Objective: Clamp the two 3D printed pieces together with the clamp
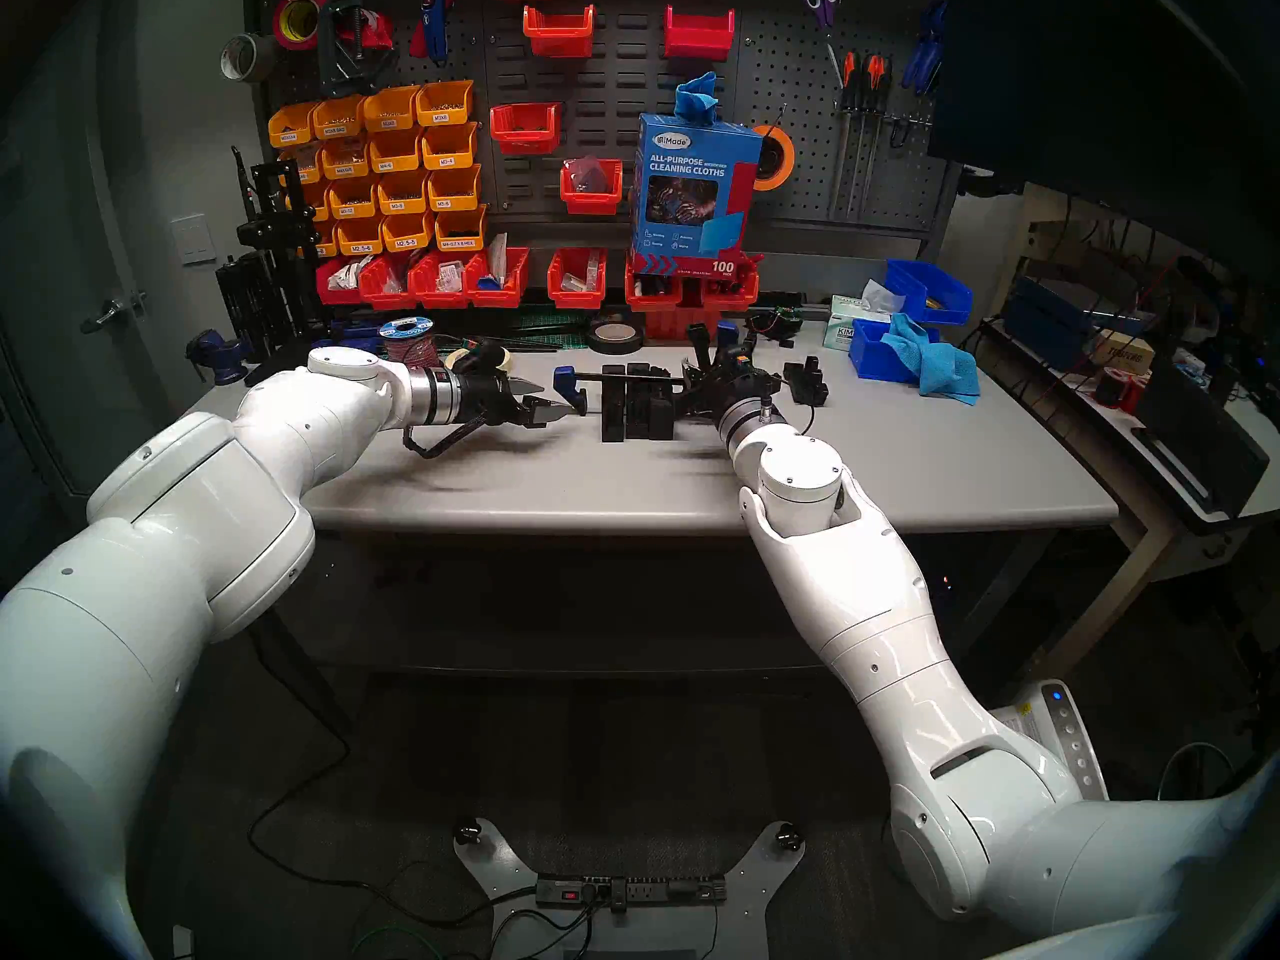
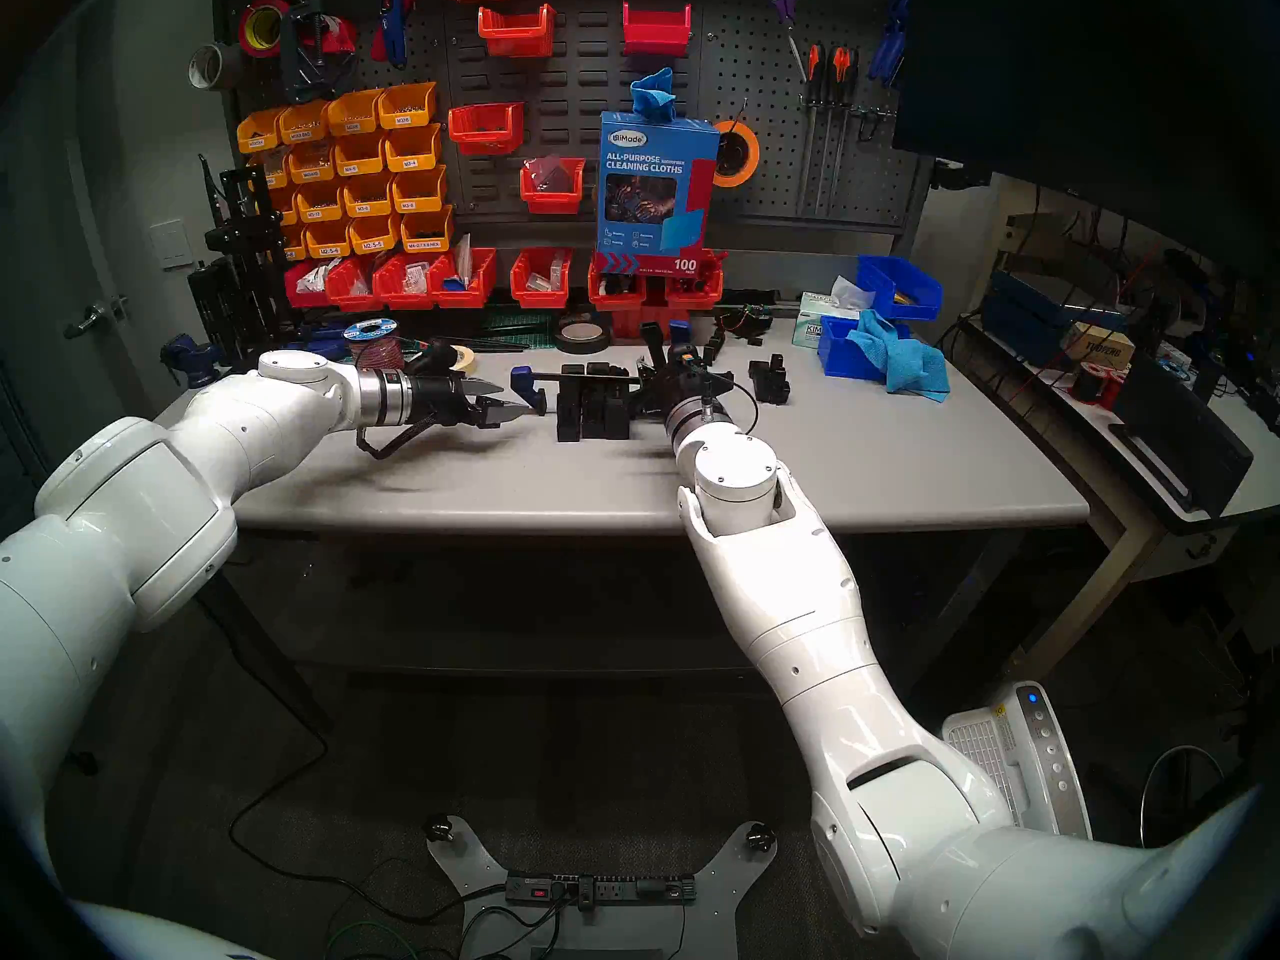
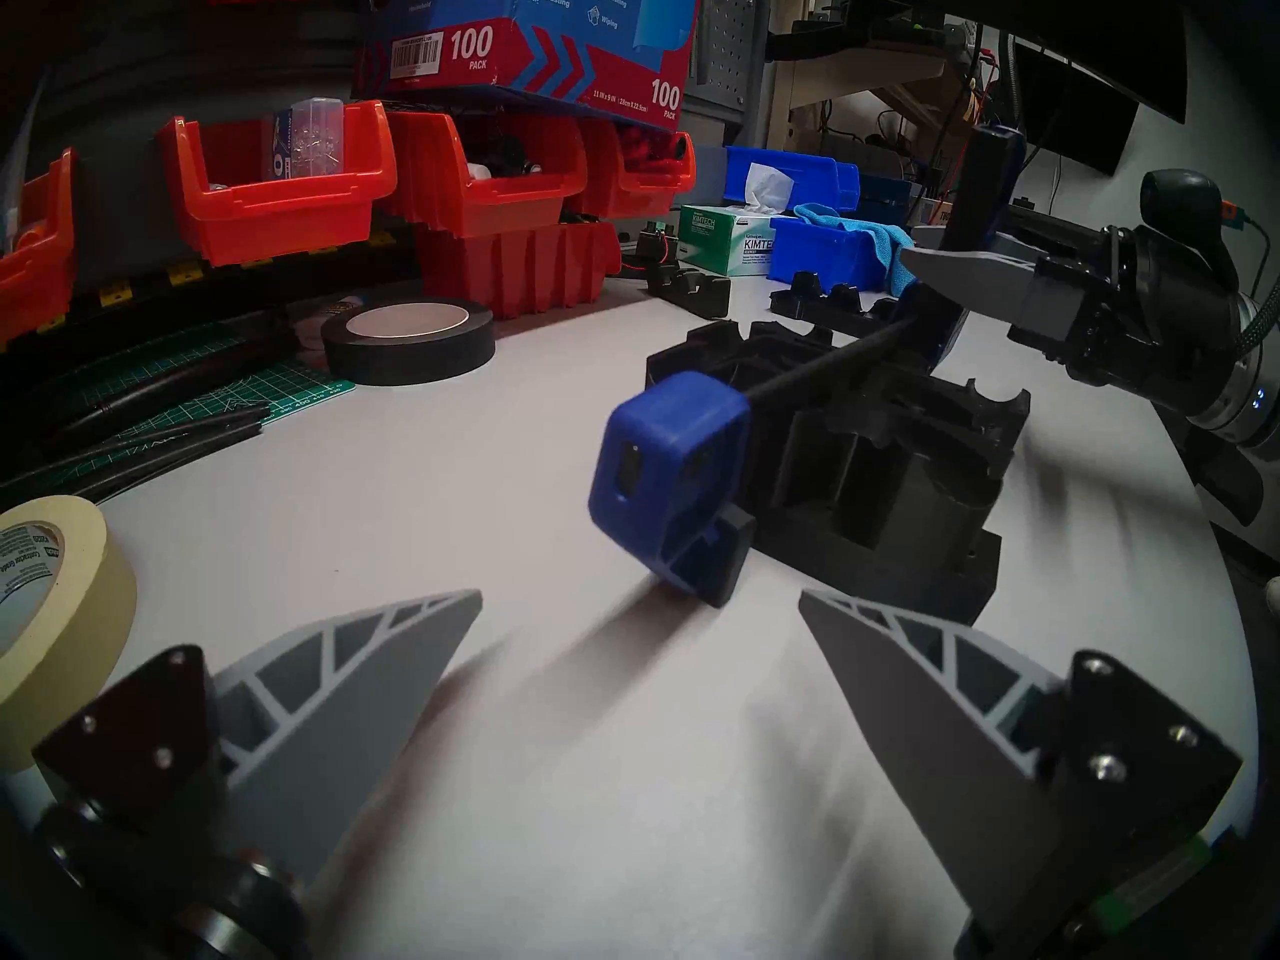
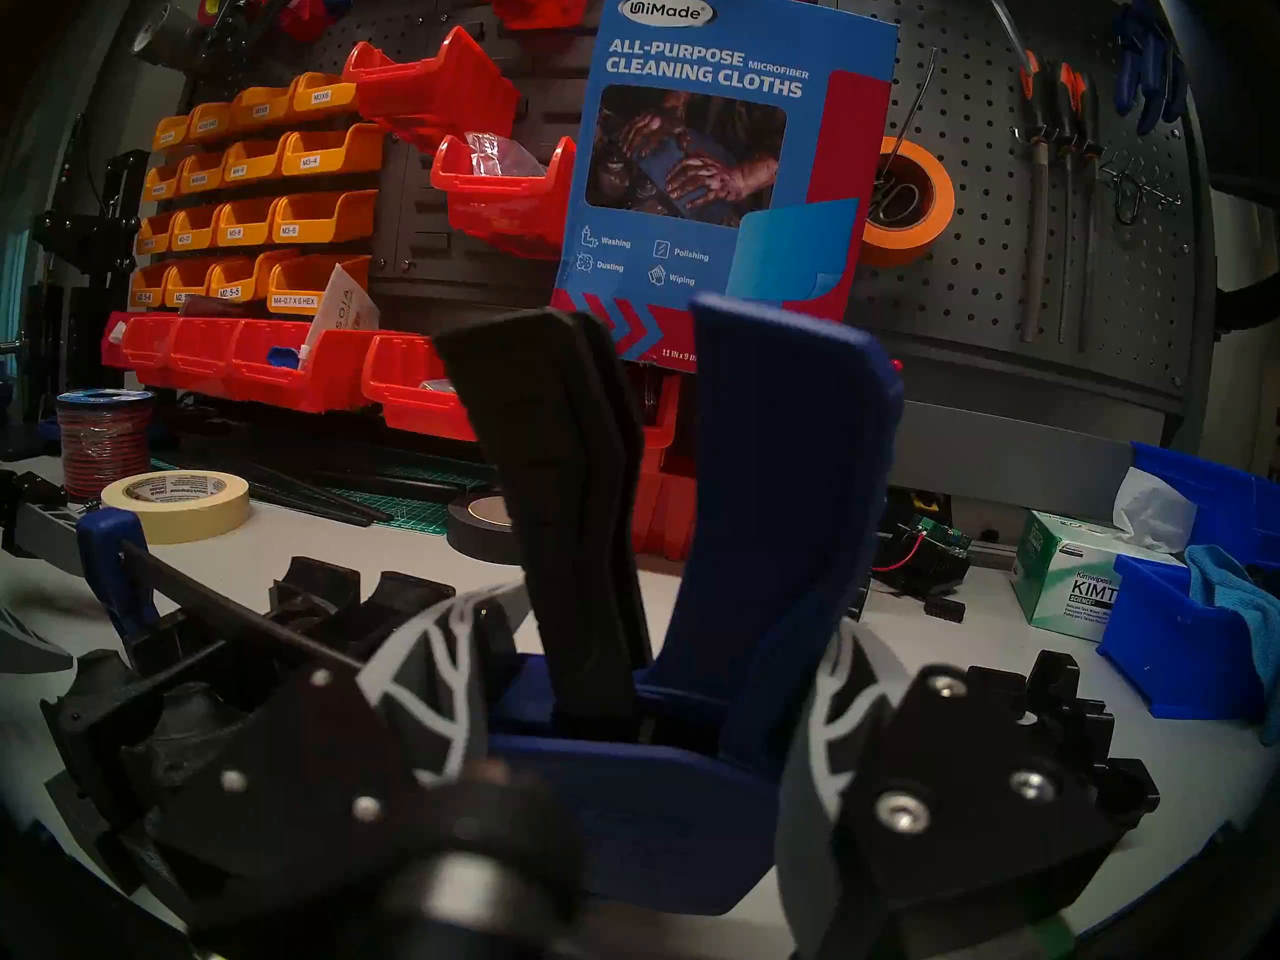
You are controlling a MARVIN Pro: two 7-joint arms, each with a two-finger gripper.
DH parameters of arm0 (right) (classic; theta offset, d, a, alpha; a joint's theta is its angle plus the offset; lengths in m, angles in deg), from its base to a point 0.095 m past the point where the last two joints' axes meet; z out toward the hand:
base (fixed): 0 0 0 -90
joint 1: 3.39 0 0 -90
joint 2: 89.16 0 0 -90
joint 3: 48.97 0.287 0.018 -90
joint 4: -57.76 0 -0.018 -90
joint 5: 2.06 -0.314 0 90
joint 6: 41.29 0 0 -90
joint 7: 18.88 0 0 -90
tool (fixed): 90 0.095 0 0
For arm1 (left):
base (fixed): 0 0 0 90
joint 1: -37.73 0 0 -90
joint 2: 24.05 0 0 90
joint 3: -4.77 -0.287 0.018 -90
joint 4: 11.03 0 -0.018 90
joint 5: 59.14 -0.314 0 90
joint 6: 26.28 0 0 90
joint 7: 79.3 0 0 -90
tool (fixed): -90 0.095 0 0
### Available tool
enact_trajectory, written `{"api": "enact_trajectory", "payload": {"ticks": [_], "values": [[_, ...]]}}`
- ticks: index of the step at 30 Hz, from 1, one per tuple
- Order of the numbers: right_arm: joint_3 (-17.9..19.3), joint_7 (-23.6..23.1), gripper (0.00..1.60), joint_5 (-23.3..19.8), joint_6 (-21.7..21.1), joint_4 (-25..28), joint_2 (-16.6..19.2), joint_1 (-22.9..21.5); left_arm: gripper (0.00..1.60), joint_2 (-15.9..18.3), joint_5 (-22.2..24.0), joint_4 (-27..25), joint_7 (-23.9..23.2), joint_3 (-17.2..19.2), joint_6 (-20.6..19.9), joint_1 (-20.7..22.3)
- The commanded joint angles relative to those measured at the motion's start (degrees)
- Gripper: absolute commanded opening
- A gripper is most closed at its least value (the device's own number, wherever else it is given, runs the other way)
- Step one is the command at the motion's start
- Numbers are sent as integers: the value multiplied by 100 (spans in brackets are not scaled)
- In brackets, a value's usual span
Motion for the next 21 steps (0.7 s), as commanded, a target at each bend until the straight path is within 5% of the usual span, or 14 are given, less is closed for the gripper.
{"api": "enact_trajectory", "payload": {"ticks": [1, 14, 19, 21], "values": [[7, -4, 0, 4, 36, 112, 4, -28, 160, 32, -6, -18, -27, 18, 48, 180], [7, -16, 0, 12, 40, 118, 5, -14, 156, 65, -78, -61, -53, 29, 133, 256], [5, -21, 0, 15, 41, 120, 6, -7, 141, 62, -98, -88, -86, 36, 174, 255], [4, -23, 0, 17, 41, 118, 7, -5, 70, 64, -104, -98, -106, 38, 191, 251]]}}
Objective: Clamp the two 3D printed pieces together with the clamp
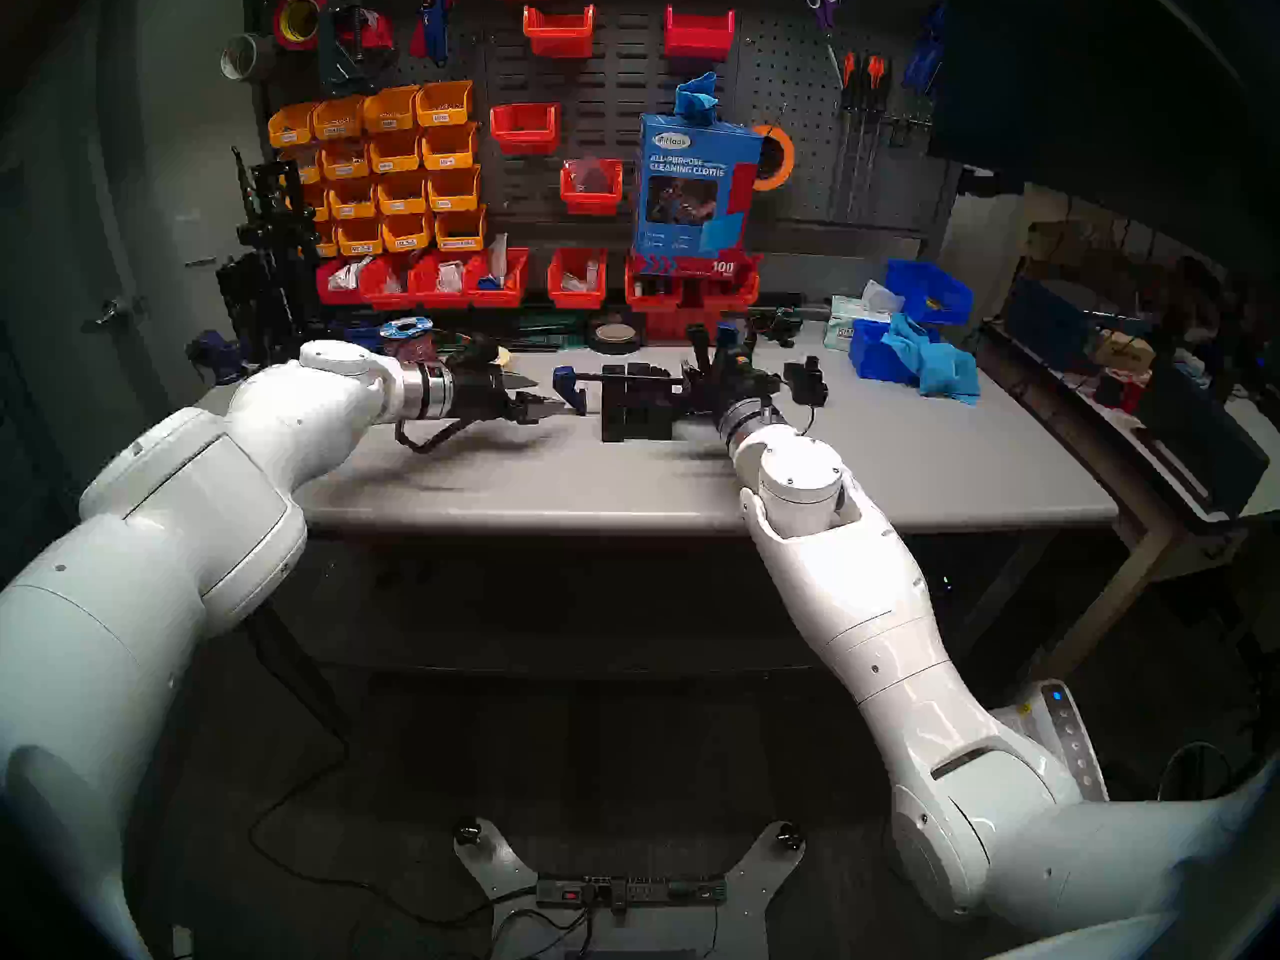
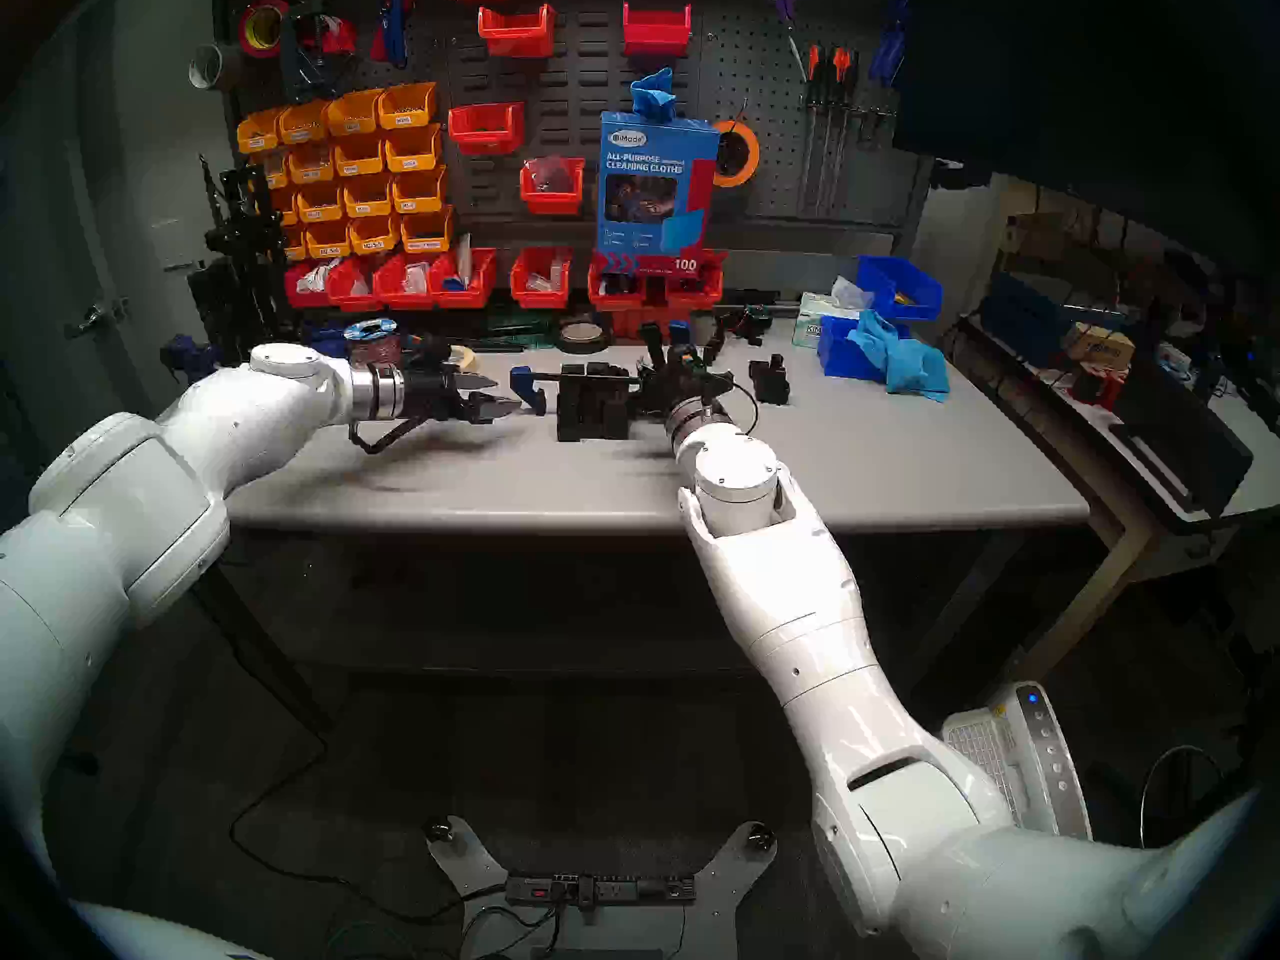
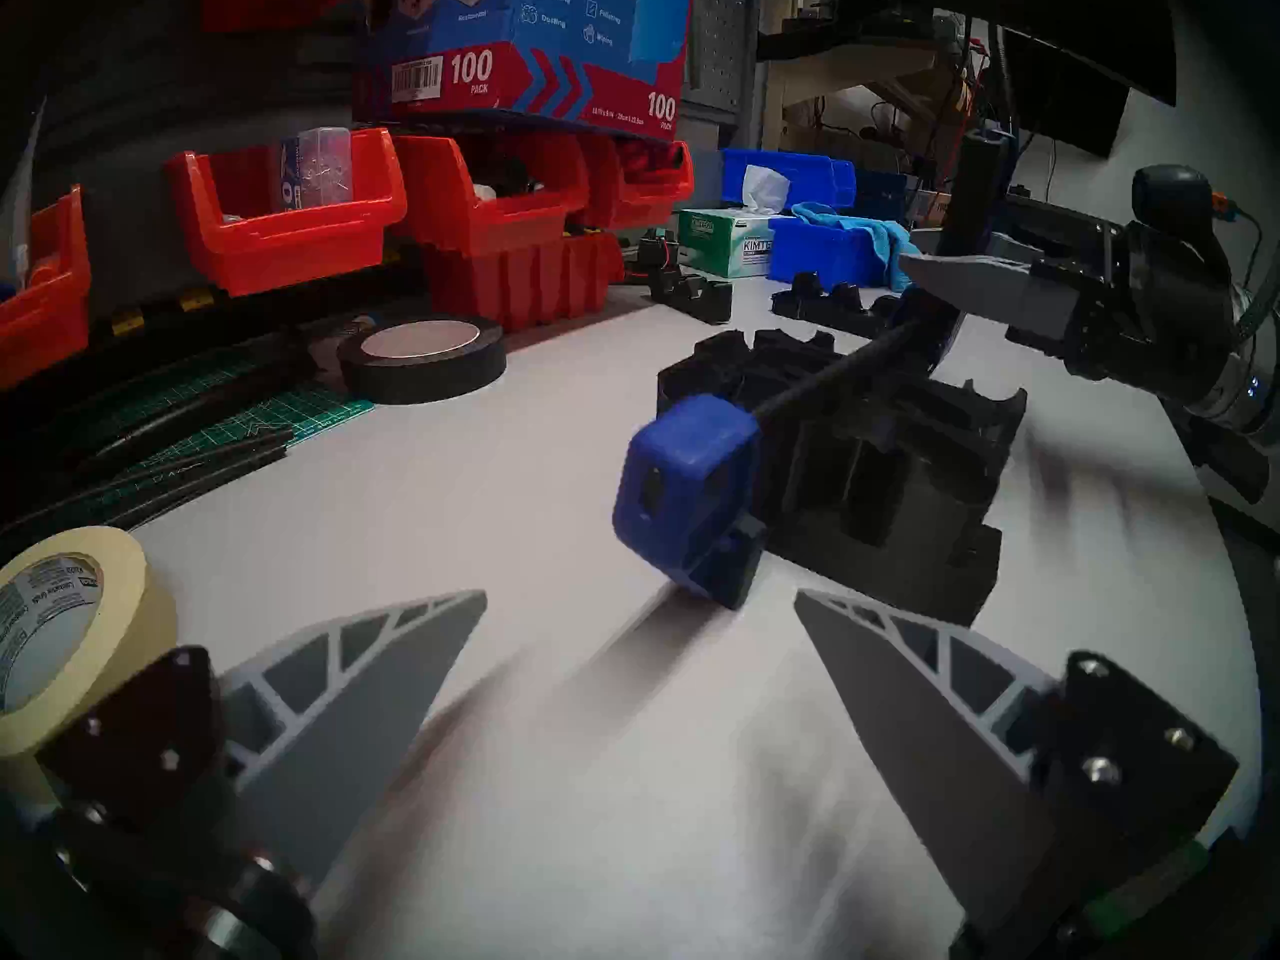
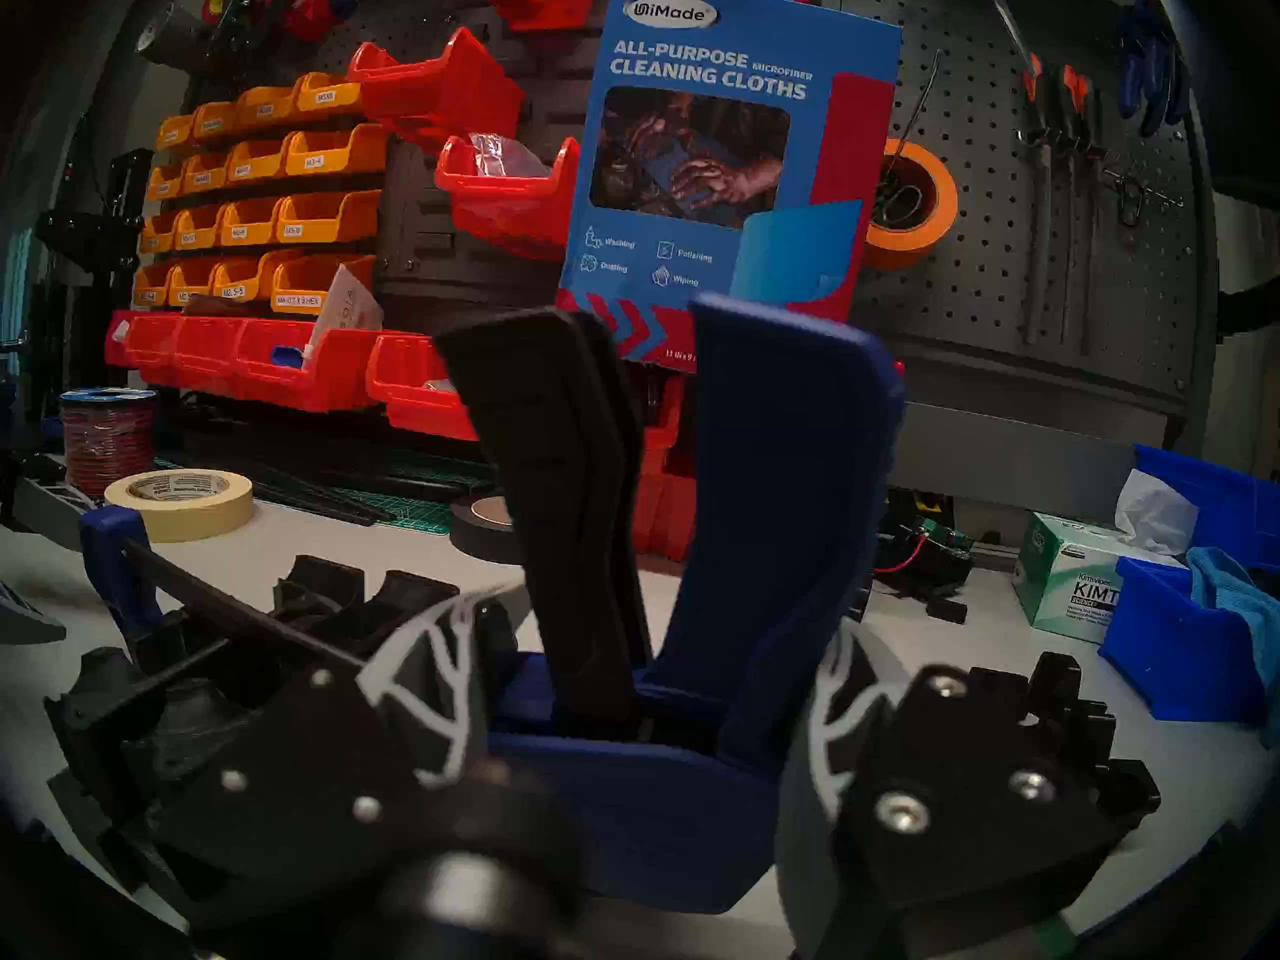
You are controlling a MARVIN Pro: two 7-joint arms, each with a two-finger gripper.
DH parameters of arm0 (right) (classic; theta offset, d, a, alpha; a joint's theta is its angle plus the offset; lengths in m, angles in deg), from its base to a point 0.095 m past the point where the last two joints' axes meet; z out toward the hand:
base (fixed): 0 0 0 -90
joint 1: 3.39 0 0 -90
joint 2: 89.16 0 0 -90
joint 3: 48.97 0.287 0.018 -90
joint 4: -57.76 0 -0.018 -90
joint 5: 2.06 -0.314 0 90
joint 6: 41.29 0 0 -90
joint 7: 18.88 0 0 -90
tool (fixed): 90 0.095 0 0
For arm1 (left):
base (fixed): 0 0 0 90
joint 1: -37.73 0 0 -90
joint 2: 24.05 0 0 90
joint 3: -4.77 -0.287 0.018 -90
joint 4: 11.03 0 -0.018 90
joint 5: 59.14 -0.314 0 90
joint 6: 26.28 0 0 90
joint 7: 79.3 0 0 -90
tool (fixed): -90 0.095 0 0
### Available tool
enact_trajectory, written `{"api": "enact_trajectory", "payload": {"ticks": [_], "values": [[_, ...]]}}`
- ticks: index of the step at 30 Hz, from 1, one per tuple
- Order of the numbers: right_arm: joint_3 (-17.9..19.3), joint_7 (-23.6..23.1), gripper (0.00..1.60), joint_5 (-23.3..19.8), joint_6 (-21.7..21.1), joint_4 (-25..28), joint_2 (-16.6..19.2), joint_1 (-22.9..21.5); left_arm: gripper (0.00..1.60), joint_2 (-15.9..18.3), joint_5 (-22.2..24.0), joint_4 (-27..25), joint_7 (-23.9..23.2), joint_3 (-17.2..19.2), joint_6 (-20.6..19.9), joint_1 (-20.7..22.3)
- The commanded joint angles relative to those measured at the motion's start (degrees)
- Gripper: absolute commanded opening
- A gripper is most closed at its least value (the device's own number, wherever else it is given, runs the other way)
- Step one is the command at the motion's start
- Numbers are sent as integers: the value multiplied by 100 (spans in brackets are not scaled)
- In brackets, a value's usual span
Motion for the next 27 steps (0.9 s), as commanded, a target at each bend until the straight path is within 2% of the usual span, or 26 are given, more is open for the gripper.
{"api": "enact_trajectory", "payload": {"ticks": [1, 3, 4, 6, 7, 8, 27], "values": [[3, 0, 0, 6, 33, 105, 1, -18, 66, -23, 11, -50, -51, 30, 61, 176], [1, -2, 0, 9, 33, 104, 2, -18, 80, -26, 7, -62, -72, 32, 79, 179], [1, -2, 0, 10, 33, 104, 2, -17, 122, -27, 4, -67, -81, 32, 85, 181], [0, -4, 0, 12, 34, 105, 2, -15, 136, -30, -1, -75, -97, 31, 98, 184], [0, -5, 0, 13, 34, 105, 3, -14, 152, -31, -3, -79, -106, 31, 106, 184], [0, -6, 0, 15, 35, 105, 3, -13, 160, -33, -6, -84, -118, 31, 116, 184], [8, -19, 0, 38, 42, 114, 20, 3, 160, -50, -26, -114, -264, 33, 257, 165]]}}
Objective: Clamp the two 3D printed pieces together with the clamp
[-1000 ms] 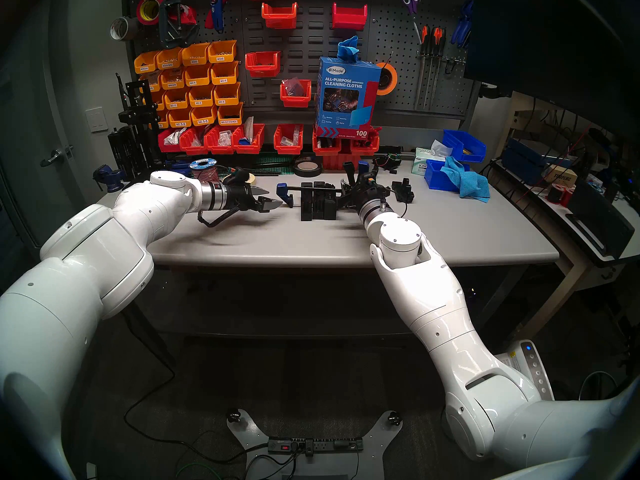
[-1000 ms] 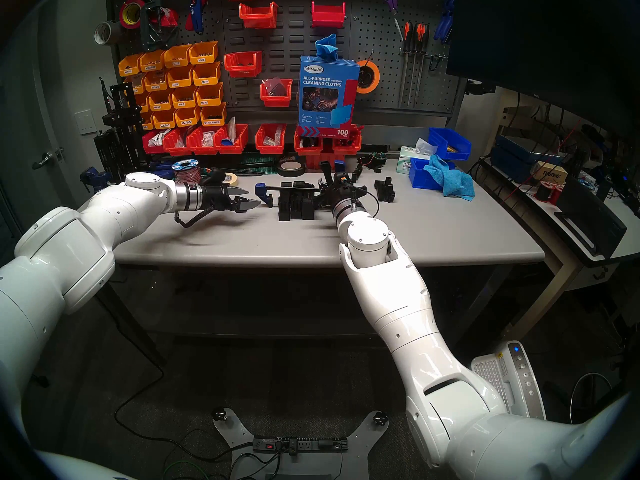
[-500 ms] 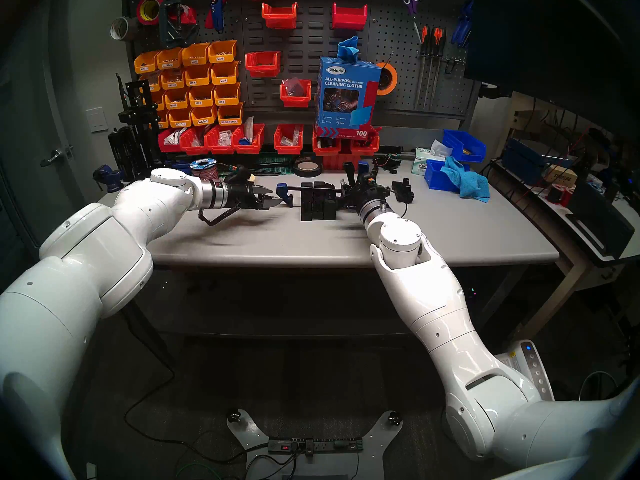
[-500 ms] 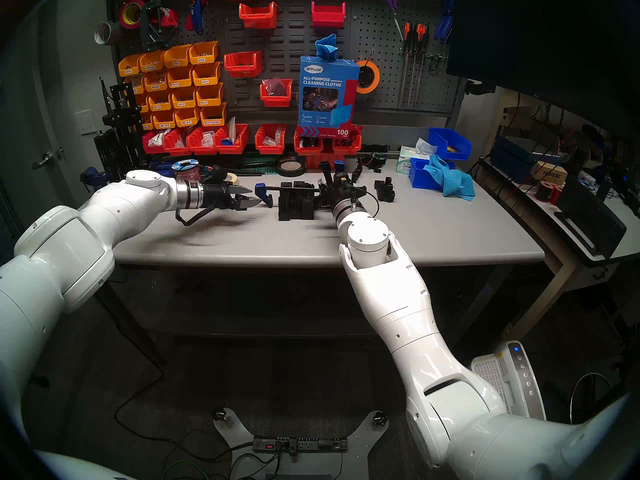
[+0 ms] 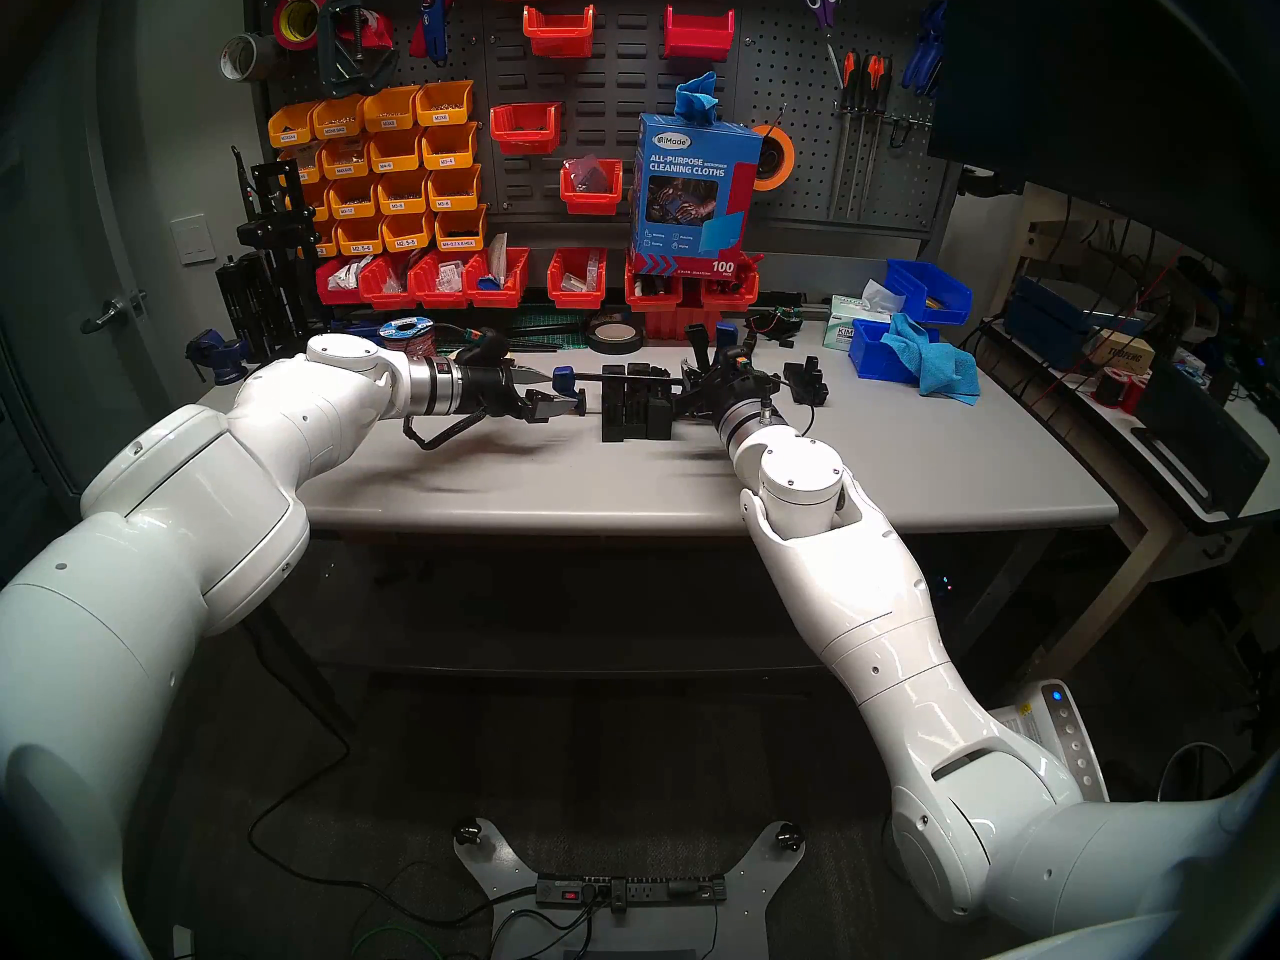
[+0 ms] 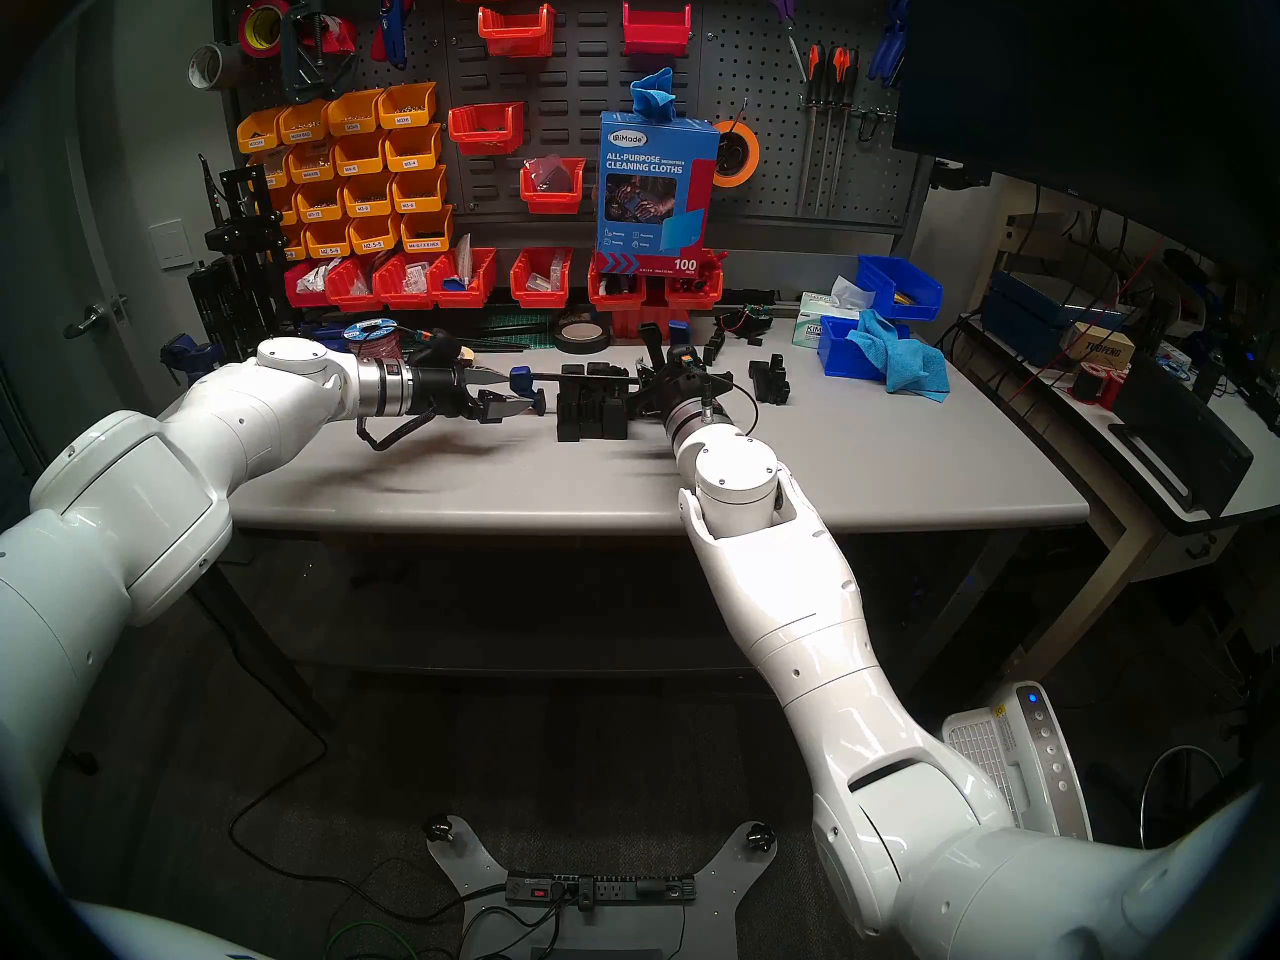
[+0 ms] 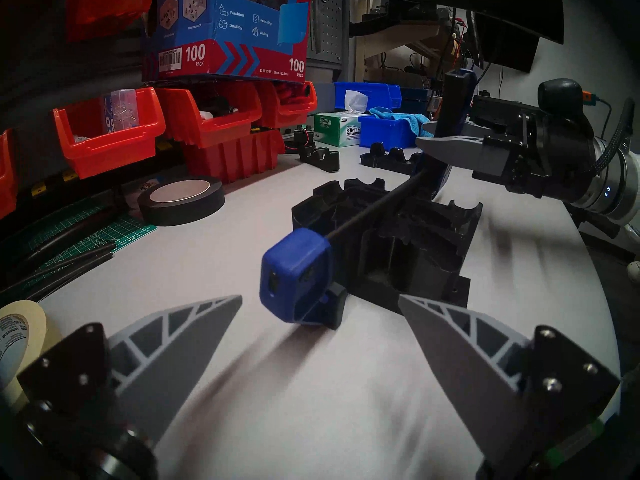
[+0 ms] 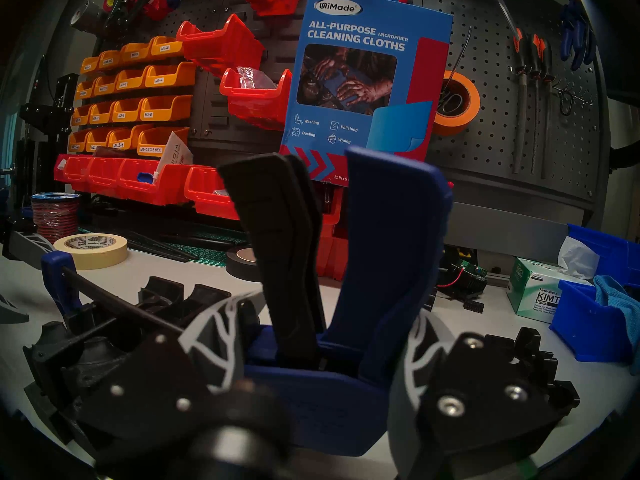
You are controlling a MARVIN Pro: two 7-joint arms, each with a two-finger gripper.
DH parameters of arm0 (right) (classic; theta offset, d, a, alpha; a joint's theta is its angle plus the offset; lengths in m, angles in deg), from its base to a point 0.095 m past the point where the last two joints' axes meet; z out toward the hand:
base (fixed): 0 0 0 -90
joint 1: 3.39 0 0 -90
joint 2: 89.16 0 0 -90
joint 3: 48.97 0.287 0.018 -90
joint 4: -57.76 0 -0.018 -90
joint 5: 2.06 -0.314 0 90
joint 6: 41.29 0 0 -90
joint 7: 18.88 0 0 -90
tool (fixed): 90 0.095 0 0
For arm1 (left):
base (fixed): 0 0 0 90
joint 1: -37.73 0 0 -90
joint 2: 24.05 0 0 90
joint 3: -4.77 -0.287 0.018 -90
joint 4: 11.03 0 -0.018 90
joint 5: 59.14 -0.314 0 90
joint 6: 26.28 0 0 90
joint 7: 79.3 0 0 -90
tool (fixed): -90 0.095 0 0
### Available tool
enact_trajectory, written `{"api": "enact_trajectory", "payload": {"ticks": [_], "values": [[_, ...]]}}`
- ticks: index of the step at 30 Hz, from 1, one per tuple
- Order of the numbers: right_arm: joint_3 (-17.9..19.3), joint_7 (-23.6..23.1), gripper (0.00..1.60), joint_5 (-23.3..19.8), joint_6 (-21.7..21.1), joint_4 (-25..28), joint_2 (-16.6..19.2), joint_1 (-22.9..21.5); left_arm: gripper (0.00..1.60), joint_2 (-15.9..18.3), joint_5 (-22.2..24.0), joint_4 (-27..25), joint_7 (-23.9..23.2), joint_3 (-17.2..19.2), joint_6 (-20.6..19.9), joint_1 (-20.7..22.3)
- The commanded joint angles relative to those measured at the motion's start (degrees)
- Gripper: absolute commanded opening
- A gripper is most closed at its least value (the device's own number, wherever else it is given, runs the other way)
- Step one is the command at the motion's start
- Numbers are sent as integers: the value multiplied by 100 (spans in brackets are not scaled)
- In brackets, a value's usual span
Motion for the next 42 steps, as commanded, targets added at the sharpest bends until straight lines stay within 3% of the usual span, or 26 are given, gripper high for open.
{"api": "enact_trajectory", "payload": {"ticks": [1, 36, 39, 42], "values": [[7, 4, 0, 9, 28, 101, 10, -13, 160, 1, 13, -13, -37, 28, 54, 147], [-8, -12, 0, 45, 50, 170, 15, 86, 158, 2, -14, 13, -207, 28, 328, 97], [-9, -12, 0, 49, 55, 176, 16, 96, 142, 5, -16, 16, -213, 27, 349, 94], [-9, -11, 0, 52, 58, 183, 18, 107, 81, 8, -18, 24, -212, 29, 368, 89]]}}
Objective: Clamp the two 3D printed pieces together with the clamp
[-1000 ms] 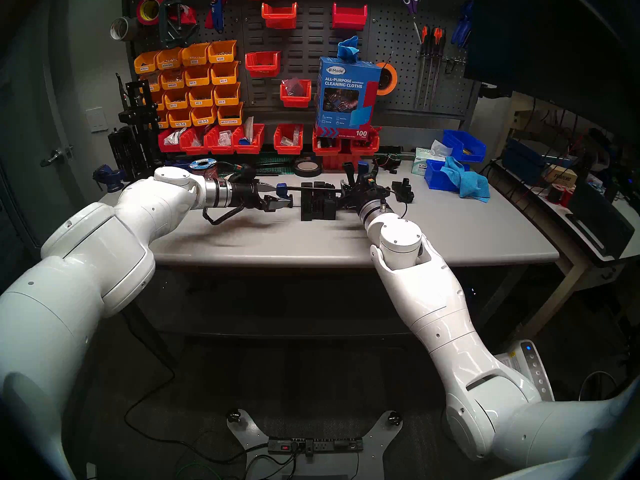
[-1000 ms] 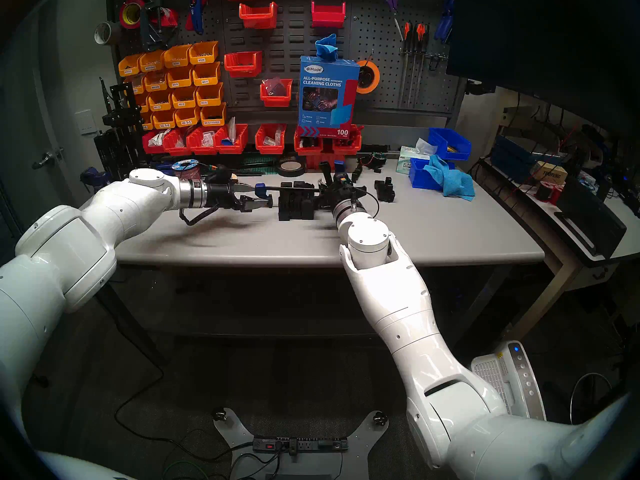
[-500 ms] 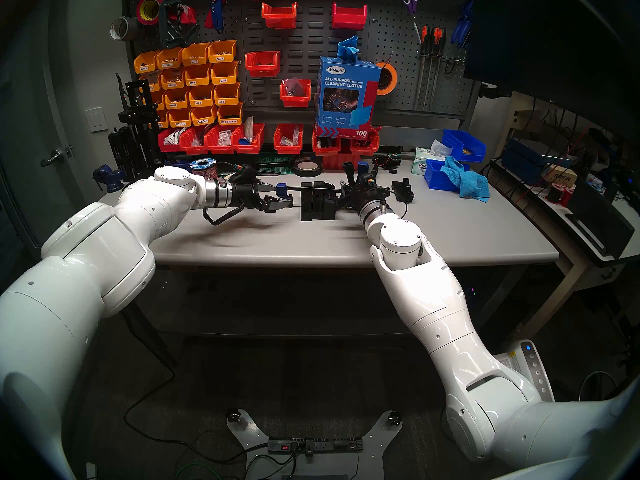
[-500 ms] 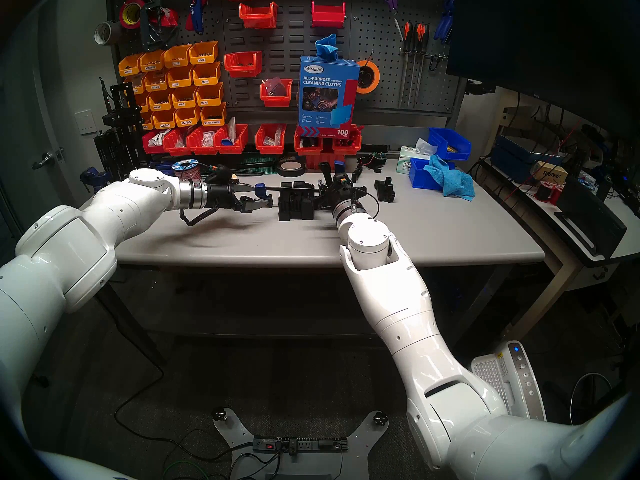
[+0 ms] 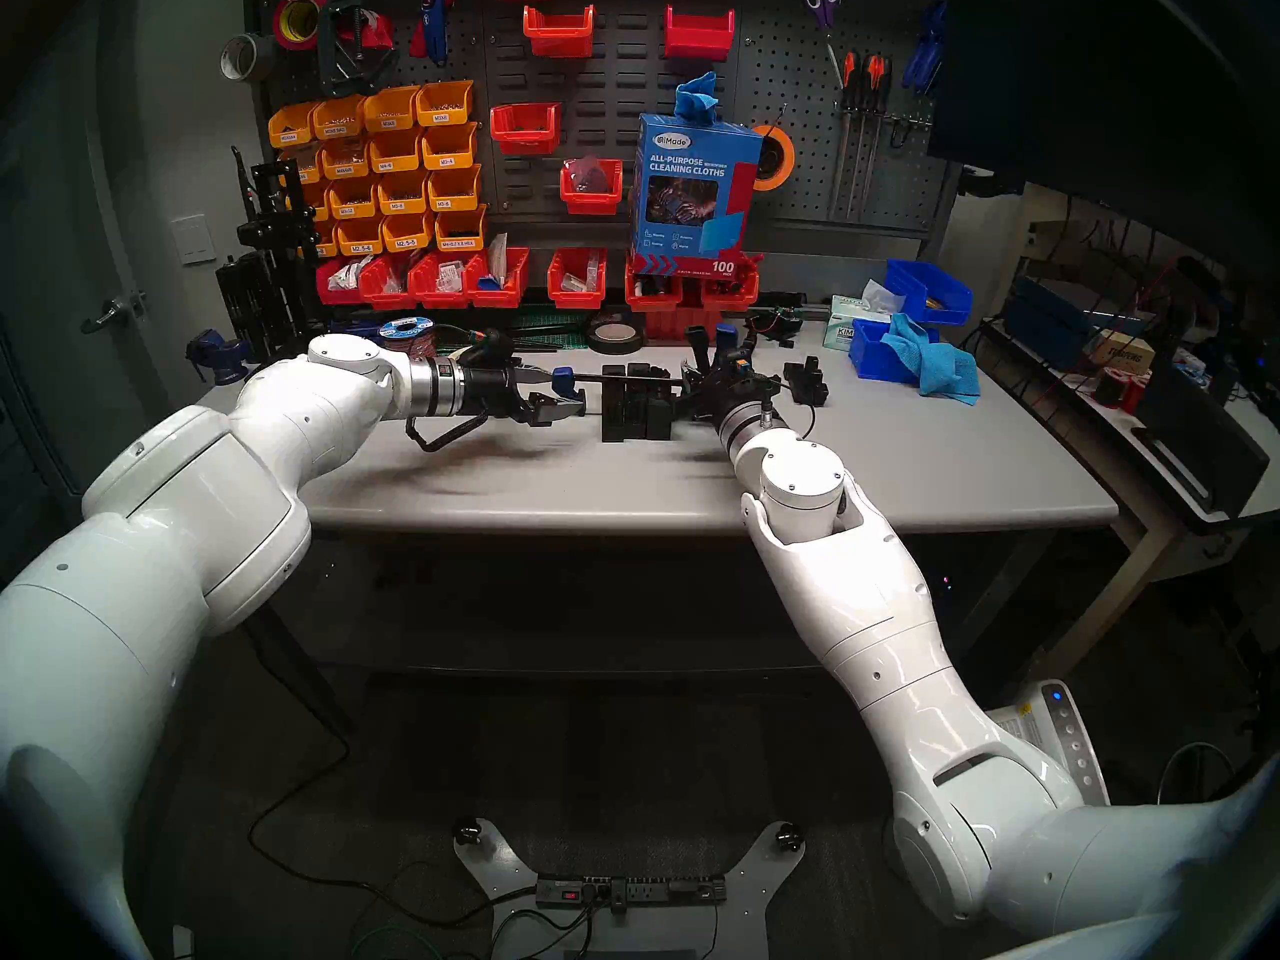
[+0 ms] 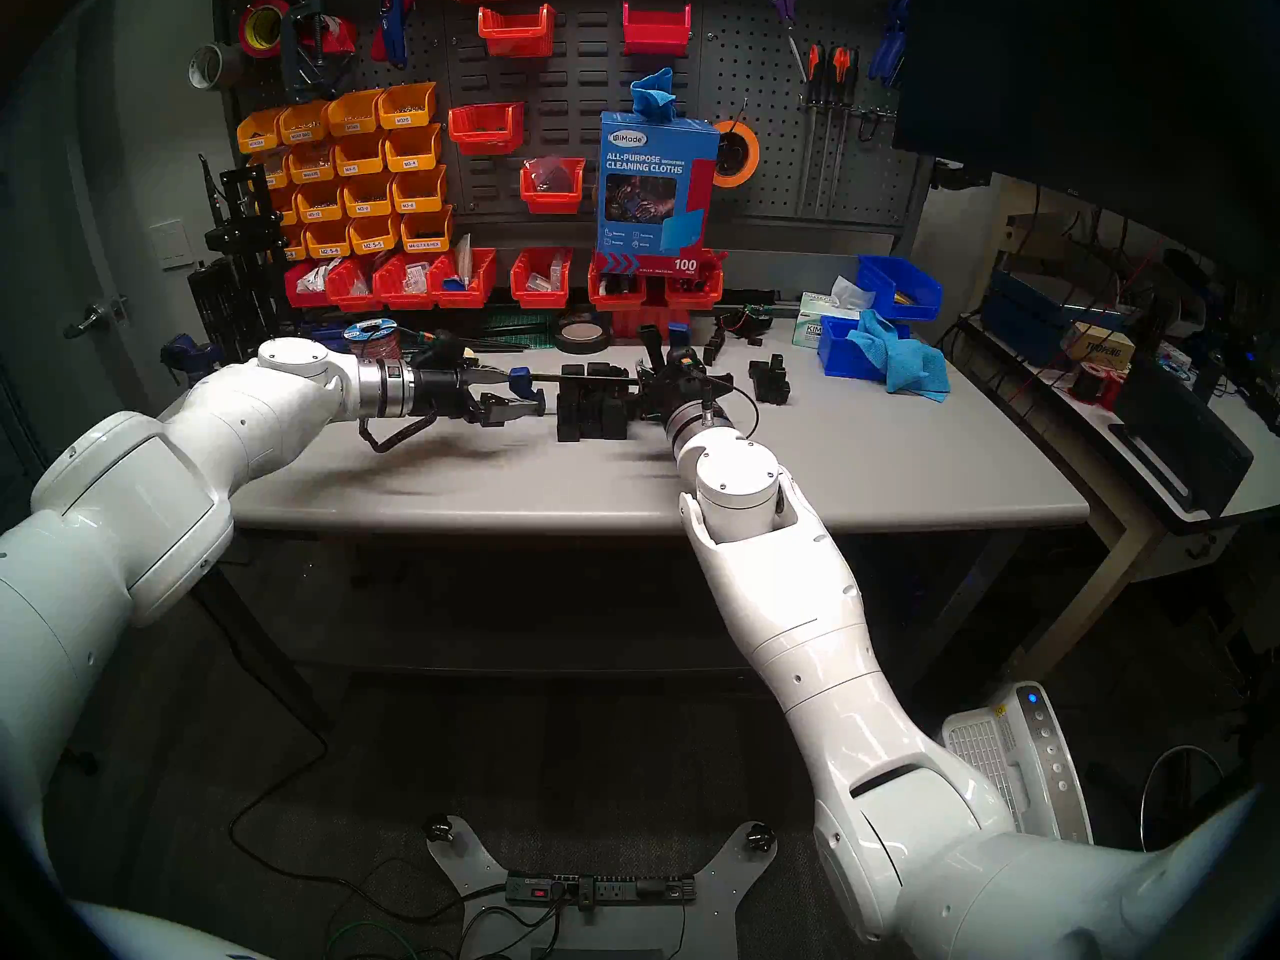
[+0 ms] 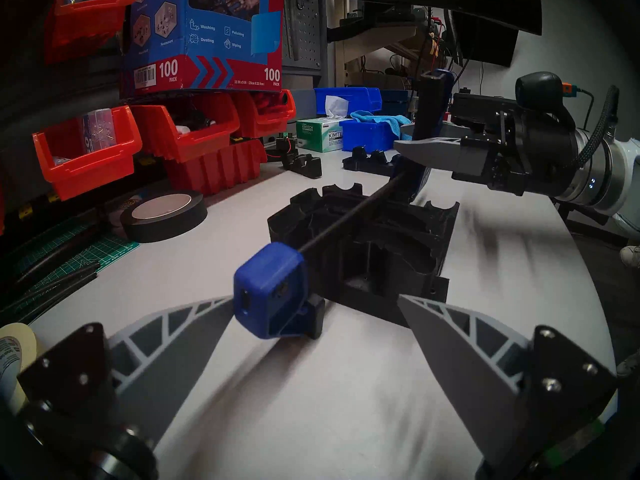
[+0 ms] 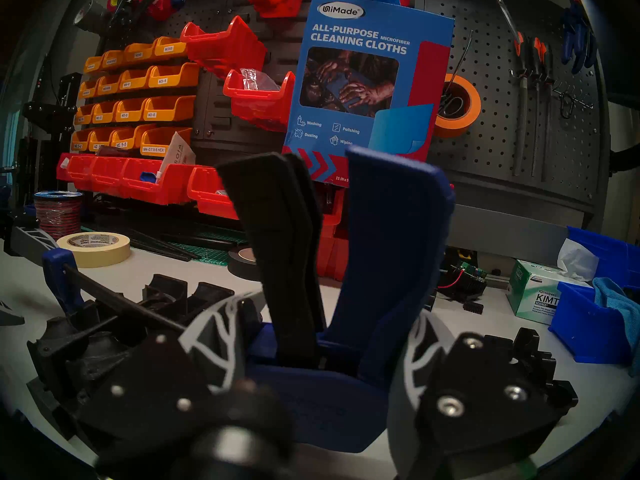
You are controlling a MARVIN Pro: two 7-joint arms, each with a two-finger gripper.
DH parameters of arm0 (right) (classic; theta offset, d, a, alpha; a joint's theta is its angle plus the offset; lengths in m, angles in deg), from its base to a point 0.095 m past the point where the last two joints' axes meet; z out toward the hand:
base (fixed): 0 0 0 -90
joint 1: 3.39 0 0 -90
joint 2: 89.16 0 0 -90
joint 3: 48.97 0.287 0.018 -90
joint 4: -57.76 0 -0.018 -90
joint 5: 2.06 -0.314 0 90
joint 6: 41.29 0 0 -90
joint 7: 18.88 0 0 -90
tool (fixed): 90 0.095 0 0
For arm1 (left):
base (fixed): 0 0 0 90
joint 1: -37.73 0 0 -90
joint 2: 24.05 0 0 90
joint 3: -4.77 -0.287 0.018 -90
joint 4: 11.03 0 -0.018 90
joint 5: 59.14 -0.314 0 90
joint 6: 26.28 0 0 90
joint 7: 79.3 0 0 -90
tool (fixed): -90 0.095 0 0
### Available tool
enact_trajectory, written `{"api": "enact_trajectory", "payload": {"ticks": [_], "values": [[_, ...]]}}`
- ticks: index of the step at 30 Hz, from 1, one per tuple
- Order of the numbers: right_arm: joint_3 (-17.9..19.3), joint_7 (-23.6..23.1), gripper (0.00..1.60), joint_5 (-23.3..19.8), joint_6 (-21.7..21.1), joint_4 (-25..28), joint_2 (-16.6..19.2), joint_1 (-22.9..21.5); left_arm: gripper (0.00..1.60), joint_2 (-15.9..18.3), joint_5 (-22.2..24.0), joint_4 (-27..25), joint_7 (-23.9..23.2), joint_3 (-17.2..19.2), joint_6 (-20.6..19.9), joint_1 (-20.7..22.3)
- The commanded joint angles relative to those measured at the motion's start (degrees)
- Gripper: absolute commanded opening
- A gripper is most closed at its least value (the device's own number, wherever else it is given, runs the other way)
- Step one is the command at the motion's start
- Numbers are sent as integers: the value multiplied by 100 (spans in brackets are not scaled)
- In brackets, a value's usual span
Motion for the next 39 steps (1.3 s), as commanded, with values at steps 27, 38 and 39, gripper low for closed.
{"api": "enact_trajectory", "payload": {"ticks": [27, 38, 39], "values": [[16, -26, 0, 23, 69, 165, 39, 52, 0, 22, -12, 55, 22, 48, 217, 92], [-25, -53, 0, 24, 78, 178, -7, 20, 0, 19, -28, 62, 17, 48, 280, 89], [-30, -55, 0, 25, 79, 179, -14, 18, 0, 18, -29, 62, 16, 48, 286, 89]]}}
